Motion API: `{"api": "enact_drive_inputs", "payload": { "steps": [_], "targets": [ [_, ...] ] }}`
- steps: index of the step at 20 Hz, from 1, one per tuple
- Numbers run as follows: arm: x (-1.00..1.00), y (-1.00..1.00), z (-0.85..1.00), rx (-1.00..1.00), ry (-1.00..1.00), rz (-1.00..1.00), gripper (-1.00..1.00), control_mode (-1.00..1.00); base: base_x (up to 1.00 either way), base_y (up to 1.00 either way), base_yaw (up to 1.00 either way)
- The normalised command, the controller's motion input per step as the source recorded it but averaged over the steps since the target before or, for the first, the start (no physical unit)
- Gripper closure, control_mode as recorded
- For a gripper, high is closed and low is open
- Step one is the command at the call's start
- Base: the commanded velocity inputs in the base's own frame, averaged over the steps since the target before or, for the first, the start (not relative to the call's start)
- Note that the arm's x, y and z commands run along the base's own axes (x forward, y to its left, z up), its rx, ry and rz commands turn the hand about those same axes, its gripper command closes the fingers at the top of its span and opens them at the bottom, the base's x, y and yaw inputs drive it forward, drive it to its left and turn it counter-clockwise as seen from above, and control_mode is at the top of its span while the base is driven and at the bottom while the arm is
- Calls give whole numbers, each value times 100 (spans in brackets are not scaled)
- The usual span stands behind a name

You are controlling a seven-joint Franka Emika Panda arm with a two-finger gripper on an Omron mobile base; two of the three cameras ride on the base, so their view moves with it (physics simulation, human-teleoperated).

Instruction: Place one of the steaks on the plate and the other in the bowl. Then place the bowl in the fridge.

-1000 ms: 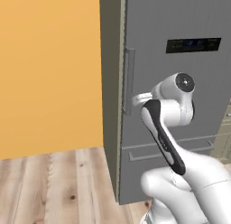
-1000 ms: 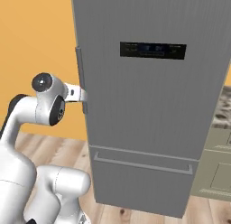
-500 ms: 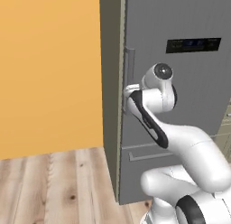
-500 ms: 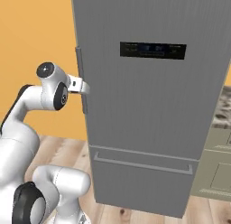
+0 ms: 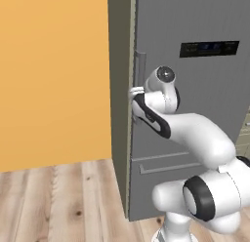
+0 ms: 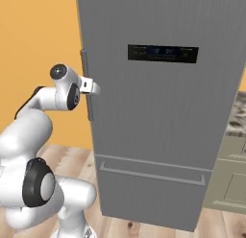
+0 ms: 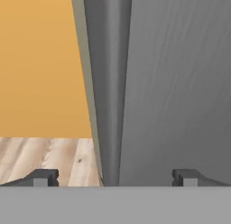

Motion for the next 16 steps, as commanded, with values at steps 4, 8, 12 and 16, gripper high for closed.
{"api": "enact_drive_inputs", "payload": {
  "steps": [4, 8, 12, 16],
  "targets": [
    [52, 0, -10, 0, 1, 0, -100, -100, 0, 0, 0],
    [37, 0, -24, -2, -5, 0, -100, -100, 0, 0, 0],
    [40, 0, -8, -1, -6, 0, -100, -100, 0, 0, 0],
    [46, 0, -5, -1, 0, 0, -100, -100, 0, 0, 0]
  ]
}}
